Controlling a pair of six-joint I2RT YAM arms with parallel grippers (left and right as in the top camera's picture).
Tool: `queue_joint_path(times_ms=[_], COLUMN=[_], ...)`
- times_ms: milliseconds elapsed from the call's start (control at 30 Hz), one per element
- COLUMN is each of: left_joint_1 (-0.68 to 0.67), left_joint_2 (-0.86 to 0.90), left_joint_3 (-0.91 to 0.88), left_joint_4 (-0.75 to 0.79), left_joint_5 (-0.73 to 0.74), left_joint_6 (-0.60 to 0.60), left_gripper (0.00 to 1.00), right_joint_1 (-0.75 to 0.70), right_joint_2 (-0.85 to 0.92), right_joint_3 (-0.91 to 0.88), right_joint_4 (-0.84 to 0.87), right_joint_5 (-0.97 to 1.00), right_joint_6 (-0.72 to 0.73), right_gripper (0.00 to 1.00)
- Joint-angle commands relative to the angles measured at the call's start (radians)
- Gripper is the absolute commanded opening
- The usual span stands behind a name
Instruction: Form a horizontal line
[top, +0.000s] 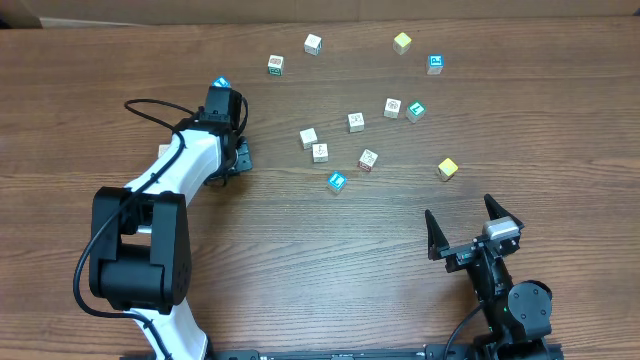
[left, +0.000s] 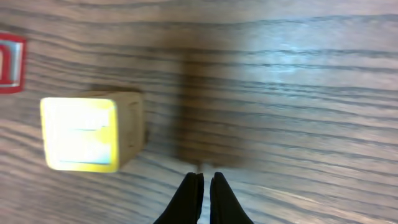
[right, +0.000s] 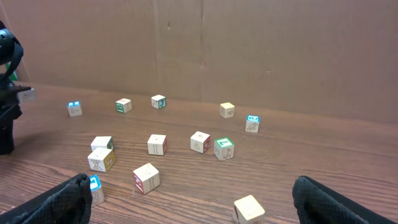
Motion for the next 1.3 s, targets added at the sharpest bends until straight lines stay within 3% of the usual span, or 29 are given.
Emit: queue_joint_path(times_ms=[0, 233, 667, 867, 1267], left_joint_1=[0.003, 0.005, 0.006, 0.007, 0.038], left_joint_2=[0.022, 0.022, 0.022, 0.022, 0.022], left_joint_3=[0.011, 0.009, 0.009, 0.009, 0.009], left_joint_4=[-0.003, 0.016, 0.06, 0.06, 0.043], left_joint_5=[-0.054, -0.055, -0.16, -0.161, -0.237], left_joint_6=[0.006, 0.093, 0.116, 0.197, 0.196], left_gripper=[0.04, 0.04, 0.04, 0.04, 0.04], right_joint_1=[-0.001, -0.001, -0.001, -0.001, -0.001], right_joint_2=[-0.011, -0.011, -0.011, -0.011, -0.011], right_joint_3=[-0.01, -0.01, -0.01, -0.01, -0.01], right_joint_4=[0.007, 0.007, 0.007, 0.007, 0.007], right_joint_5=[0.002, 0.002, 0.002, 0.002, 0.002], right_joint_6=[0.006, 0.006, 0.006, 0.006, 0.006], right_gripper=[1.0, 1.0, 1.0, 1.0, 1.0])
